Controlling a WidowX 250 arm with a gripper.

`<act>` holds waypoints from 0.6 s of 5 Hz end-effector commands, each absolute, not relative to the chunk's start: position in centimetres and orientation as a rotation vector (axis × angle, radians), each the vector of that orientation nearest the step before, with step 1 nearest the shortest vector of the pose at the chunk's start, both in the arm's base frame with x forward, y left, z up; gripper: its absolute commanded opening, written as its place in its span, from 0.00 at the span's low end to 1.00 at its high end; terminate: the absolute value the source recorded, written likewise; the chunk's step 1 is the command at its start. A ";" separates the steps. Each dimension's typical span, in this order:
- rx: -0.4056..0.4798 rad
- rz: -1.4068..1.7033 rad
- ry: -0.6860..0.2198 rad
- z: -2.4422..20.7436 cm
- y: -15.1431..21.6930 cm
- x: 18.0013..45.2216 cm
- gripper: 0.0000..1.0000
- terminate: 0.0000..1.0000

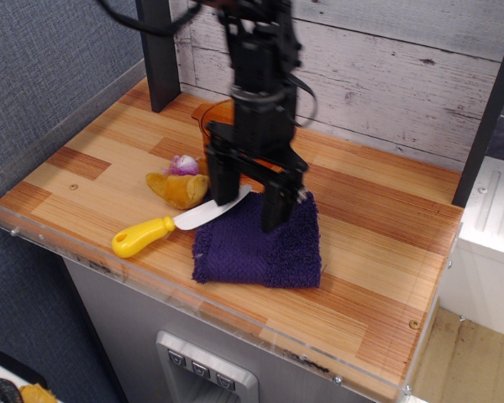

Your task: Slide the purple rag and the yellow knife to the other side of the orange cup.

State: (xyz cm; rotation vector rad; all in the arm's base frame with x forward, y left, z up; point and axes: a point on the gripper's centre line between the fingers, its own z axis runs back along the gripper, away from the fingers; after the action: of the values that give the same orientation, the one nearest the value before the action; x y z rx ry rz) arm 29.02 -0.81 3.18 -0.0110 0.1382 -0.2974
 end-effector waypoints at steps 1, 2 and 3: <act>0.036 -0.419 0.154 2.1 -3.0 29.3 1.00 0.00; 0.032 -0.426 0.178 0.8 -3.0 28.8 1.00 0.00; 0.040 -0.420 0.206 -0.4 -2.5 28.1 1.00 0.00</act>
State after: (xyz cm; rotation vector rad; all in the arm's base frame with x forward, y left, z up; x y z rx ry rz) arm 28.77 -2.76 0.72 0.0376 0.1851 -0.4159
